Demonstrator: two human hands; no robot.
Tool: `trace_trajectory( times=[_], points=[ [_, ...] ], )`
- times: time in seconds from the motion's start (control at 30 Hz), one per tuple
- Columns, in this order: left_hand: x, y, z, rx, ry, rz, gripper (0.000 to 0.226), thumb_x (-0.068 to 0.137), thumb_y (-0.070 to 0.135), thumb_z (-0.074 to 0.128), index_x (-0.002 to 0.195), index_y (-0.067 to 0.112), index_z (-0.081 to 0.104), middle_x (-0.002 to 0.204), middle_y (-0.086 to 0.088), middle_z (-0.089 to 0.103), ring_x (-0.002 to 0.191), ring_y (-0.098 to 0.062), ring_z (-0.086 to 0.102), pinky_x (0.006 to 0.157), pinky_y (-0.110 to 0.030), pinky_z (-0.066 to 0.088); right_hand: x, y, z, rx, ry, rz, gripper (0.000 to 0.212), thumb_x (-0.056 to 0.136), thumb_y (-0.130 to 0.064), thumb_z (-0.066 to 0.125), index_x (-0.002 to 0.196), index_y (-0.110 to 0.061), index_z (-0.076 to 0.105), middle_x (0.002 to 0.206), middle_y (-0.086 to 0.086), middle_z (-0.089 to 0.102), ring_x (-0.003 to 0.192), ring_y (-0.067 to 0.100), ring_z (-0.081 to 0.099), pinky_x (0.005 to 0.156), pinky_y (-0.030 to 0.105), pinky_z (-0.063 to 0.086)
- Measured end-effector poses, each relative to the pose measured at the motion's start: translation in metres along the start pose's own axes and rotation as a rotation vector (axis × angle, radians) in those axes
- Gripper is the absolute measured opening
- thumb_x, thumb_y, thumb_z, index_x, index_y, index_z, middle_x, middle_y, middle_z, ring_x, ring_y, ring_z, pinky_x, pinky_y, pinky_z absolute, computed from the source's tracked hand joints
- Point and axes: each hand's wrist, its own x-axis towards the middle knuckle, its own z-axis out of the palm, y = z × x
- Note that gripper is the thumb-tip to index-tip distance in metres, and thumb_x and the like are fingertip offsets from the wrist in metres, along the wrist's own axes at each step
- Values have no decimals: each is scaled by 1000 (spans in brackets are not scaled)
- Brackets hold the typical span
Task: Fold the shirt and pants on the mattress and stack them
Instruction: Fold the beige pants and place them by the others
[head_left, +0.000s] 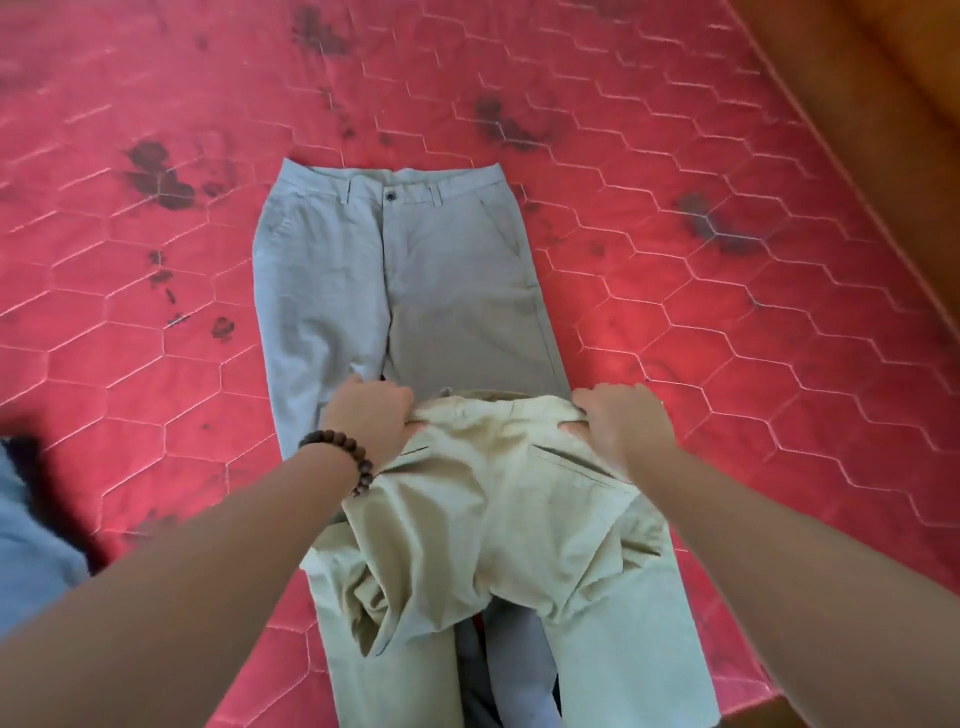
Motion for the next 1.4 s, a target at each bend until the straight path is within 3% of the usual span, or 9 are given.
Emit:
trace_trajectory(
  times=[0.17,0.47,0.6,0.77,0.93,1.0,1.07,1.2,1.4],
  points=[
    [-90,7,-70,-94,-41,15,28,94,47,40,85,24,51,94,1,65,90,-24,62,67,-31,41,-113,-18,-52,101,16,125,28,92,-45,54,102,-19,58,101,2,63,96,27,60,75,35,44],
    [-226,26,-148,-117,-47,295,15,90,32,55,92,17,54,103,-5,61,102,-26,58,82,-34,40,-324,-103,-105,81,121,481,7,84,-20,54,89,-20,59,76,-2,59,79,26,59,64,30,35],
    [-262,33,-194,-85,104,427,25,90,38,55,103,17,54,101,-8,64,96,-31,61,69,-33,43,-407,-142,-141,-24,294,597,12,84,-17,58,94,-19,62,79,1,65,76,28,61,68,30,36],
    [-306,72,-285,-126,252,678,17,86,31,52,80,18,42,79,-3,56,82,-31,61,58,-32,37,-509,-168,-186,-160,446,805,26,84,-11,57,107,-23,61,92,-1,68,88,24,62,84,33,37],
    [-378,133,-381,-323,118,1022,30,76,45,66,63,25,49,60,10,54,64,-9,58,57,-27,37,-612,-164,-256,-184,794,953,30,86,-2,51,101,-23,66,91,0,69,90,27,58,88,34,30],
    [-412,158,-416,-433,23,1139,42,65,74,62,75,34,62,69,19,65,67,7,60,60,-13,44,-647,-165,-295,-185,891,921,27,86,0,56,96,-21,69,92,1,70,94,29,58,95,35,29],
    [-442,183,-445,-613,-7,1224,62,61,82,58,105,38,62,99,20,68,91,9,62,80,-12,49,-675,-174,-331,-220,925,820,28,79,5,60,90,-18,73,88,2,71,91,31,60,97,37,33],
    [-484,230,-497,-719,122,1364,90,73,49,75,147,25,30,147,6,42,130,-4,43,104,-31,42,-721,-204,-385,-232,990,638,35,67,15,61,82,-13,76,82,2,72,79,30,60,84,36,45],
    [-558,308,-524,-727,-93,1508,119,70,21,83,153,28,-2,157,7,23,137,-4,32,113,-33,34,-794,-239,-416,-112,1093,549,52,56,21,47,86,-10,78,92,3,73,93,23,64,108,36,36]
  ],
)
